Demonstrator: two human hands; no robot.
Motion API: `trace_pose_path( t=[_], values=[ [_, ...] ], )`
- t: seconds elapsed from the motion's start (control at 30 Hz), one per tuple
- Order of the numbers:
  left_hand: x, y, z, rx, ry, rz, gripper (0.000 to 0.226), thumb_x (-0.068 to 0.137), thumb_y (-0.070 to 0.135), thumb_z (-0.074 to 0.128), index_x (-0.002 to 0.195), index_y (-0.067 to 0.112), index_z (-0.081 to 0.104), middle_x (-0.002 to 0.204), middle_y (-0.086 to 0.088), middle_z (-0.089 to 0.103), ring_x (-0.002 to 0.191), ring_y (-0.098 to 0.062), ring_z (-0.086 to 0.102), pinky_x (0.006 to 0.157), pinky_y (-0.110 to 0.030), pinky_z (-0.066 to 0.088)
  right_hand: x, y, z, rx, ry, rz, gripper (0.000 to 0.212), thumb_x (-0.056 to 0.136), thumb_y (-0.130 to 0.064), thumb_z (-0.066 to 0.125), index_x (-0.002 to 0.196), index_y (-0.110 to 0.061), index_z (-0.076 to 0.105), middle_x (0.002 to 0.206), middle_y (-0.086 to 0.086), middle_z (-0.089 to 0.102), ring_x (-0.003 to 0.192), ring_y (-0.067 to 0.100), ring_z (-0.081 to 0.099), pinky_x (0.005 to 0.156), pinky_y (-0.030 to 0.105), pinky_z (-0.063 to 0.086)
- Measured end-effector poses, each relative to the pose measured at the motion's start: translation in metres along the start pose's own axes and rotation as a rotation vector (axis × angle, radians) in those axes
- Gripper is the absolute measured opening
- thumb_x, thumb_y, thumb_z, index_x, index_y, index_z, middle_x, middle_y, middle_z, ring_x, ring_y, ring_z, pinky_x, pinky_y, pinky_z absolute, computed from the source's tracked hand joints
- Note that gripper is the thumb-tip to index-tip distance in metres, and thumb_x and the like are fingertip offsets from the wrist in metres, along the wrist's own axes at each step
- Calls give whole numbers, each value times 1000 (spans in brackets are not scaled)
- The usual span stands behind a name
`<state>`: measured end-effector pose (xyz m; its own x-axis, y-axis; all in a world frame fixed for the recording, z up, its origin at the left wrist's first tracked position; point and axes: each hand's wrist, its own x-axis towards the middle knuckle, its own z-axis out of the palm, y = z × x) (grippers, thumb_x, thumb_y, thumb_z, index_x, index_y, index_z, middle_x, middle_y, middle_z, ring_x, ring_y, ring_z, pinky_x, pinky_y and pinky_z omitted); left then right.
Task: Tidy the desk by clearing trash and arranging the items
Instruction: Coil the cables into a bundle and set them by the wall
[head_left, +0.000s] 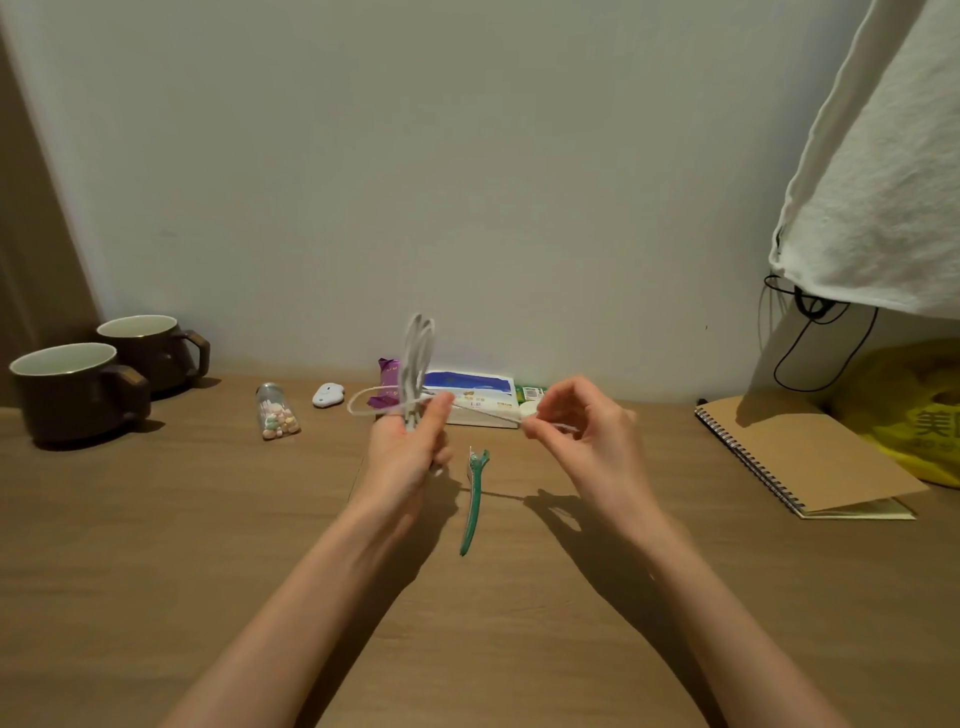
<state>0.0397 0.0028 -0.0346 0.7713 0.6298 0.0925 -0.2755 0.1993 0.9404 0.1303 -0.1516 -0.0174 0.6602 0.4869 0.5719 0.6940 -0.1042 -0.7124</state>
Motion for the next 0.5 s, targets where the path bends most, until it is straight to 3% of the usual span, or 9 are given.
trace_pose_path(
  t=[0.1, 0.23, 0.4, 0.5],
  values=[
    [10, 3, -14, 41, 136, 63, 26, 94, 32, 50, 77, 13, 49, 51, 6, 38, 46, -8, 35, 48, -24, 28, 6, 13, -13, -123, 67, -5, 16, 85, -9, 69, 83, -21, 59, 80, -10, 63, 79, -3, 61, 67, 10, 48],
    [9, -4, -12, 218, 215, 166, 26, 97, 35, 42, 86, 13, 47, 63, 0, 40, 52, -9, 36, 42, -16, 32, 8, 22, -16, -291, 55, -42, 19, 89, 0, 57, 84, -18, 59, 86, -1, 62, 82, 11, 60, 68, 22, 48],
    [12, -3, -18, 323, 272, 202, 23, 99, 33, 38, 95, 13, 48, 65, 1, 41, 55, -10, 39, 54, -24, 37, 6, 19, -16, -319, 7, -50, 20, 91, -2, 56, 86, -21, 56, 87, -4, 57, 80, 10, 57, 66, 13, 40],
    [14, -1, -18, 333, 305, 192, 22, 100, 30, 37, 98, 11, 47, 66, 2, 43, 58, -9, 42, 55, -23, 37, 6, 16, -14, -334, -11, -58, 14, 93, -7, 55, 94, -21, 58, 91, -4, 56, 81, 8, 55, 69, 18, 43]
  ],
)
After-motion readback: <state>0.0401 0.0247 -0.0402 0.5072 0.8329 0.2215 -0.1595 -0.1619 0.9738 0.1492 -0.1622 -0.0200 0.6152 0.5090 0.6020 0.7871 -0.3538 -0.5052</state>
